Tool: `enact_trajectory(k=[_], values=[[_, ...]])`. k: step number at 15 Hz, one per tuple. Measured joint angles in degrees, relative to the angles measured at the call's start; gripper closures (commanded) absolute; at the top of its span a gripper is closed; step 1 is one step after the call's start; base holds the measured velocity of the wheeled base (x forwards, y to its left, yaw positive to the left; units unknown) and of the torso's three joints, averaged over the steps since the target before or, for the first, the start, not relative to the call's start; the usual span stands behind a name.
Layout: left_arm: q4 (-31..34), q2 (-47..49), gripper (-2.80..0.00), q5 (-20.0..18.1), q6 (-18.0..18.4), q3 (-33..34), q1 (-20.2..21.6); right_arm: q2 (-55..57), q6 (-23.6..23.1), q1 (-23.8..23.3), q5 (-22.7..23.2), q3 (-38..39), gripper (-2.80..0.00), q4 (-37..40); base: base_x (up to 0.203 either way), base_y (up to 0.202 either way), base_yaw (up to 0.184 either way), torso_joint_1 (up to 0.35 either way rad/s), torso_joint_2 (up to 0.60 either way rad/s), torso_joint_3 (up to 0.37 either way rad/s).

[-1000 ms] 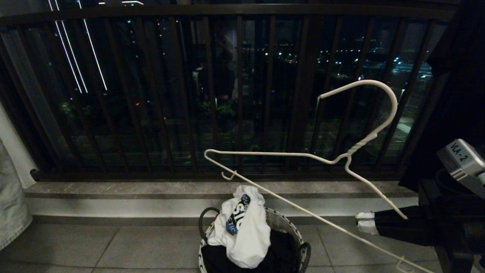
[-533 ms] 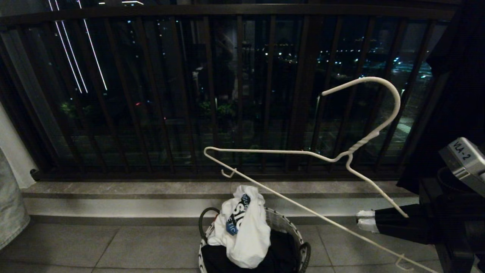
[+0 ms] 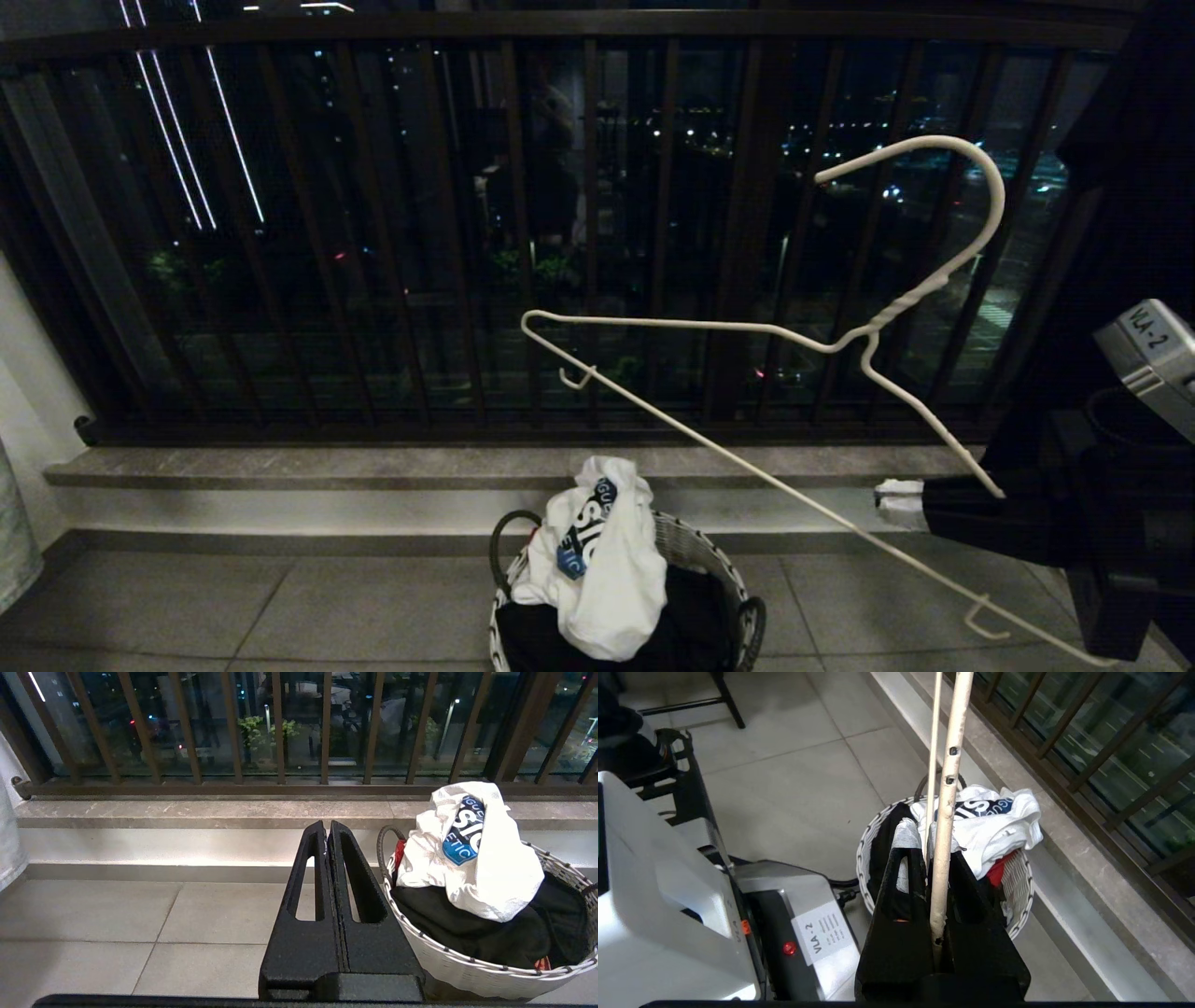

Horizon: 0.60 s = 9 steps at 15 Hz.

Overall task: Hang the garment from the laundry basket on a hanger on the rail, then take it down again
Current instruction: Pick up clothes from the basket

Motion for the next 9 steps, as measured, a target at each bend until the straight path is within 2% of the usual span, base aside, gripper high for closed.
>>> enact_trajectory(k=[9], values=[[0.0,0.0,0.0,0.0,0.0,0.0,0.0,0.1,-0.2,0.0,-5.3,-0.1,0.0,-0.1,0.0,0.0,0.0,0.0,0.0,0.0]])
